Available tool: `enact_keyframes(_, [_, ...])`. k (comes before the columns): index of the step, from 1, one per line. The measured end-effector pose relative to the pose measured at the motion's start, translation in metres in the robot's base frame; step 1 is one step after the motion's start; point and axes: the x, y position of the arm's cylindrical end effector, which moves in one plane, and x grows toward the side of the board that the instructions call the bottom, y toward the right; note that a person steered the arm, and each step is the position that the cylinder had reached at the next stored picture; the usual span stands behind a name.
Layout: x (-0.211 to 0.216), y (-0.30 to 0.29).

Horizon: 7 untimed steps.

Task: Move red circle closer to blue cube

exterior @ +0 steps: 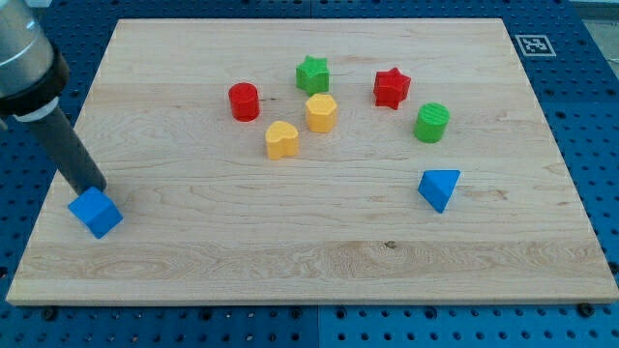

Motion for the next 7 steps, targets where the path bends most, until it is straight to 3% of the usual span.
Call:
enact_keyframes(3, [0.037,0.012])
enact_keyframes(4, [0.002,0.010])
enact_keyframes(6, [-0.148,0.020])
enact_keyframes(7, [-0.167,0.095])
